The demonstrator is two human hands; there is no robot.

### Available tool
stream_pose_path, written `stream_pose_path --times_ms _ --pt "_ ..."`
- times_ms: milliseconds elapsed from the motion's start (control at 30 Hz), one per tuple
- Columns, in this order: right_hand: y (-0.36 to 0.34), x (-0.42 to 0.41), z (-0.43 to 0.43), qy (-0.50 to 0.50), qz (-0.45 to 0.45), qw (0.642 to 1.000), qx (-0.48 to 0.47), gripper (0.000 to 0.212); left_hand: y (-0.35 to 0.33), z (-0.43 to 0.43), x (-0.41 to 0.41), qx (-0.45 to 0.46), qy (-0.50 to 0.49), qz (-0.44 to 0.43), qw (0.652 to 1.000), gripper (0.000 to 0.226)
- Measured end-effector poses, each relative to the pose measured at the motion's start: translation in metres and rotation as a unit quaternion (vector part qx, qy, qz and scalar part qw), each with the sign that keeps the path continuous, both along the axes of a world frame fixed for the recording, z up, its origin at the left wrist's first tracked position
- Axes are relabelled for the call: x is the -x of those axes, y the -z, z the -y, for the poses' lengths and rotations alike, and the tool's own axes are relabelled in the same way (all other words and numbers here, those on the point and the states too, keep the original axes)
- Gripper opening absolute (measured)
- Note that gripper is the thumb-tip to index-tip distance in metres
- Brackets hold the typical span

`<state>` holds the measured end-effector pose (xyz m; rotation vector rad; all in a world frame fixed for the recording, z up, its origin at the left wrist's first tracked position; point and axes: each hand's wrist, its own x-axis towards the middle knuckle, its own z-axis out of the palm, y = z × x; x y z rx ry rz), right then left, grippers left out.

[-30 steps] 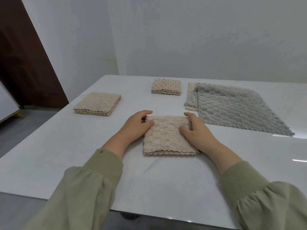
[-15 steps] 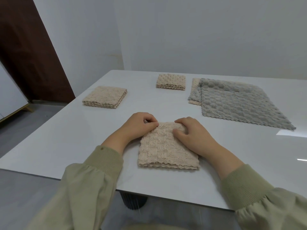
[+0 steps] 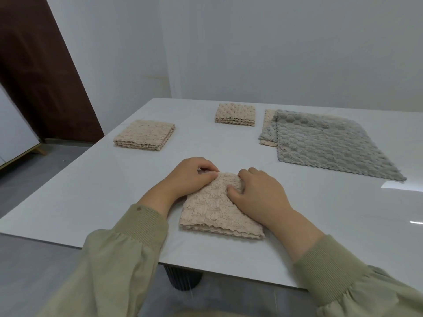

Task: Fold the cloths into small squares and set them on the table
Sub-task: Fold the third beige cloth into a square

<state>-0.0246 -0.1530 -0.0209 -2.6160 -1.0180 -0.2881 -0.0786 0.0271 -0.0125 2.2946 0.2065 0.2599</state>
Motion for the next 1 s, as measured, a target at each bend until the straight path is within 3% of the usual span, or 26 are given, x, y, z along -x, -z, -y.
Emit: stream_pose_path --times_ms 167,300,433,533,600,733,867,1000 --pt "-0.004 -0.011 0.007 0.002 -0.062 0.994 -0.091 0.036 0.007 0.002 -0.003 -0.025 0.020 0.020 0.999 0.014" --pt "0.006 -0.018 0.008 -0.042 -0.036 0.998 -0.038 0.031 0.007 0.001 -0.003 -0.045 0.024 0.031 0.998 0.016" --pt "0.014 -0.022 0.008 -0.065 -0.025 0.998 0.006 0.030 0.007 0.002 -0.003 -0.174 0.039 0.036 0.983 0.018" --pt "0.009 -0.024 0.009 -0.094 -0.090 0.990 -0.061 0.032 0.003 0.004 -0.004 -0.217 0.048 0.031 0.975 0.023" --pt "0.004 -0.029 0.011 -0.069 -0.134 0.979 -0.136 0.033 -0.005 0.006 -0.006 -0.214 0.049 0.010 0.975 0.027" --pt "0.005 -0.056 0.020 0.002 -0.095 0.974 -0.206 0.030 -0.027 0.023 -0.023 -0.299 0.060 -0.055 0.951 0.036" --pt "0.006 -0.092 0.040 0.070 -0.049 0.974 -0.210 0.029 -0.040 0.068 -0.070 -0.424 0.025 -0.127 0.896 0.043" --pt "0.012 -0.122 0.065 0.139 -0.029 0.981 -0.133 0.033 -0.026 0.127 -0.118 -0.368 0.007 -0.185 0.911 0.047"
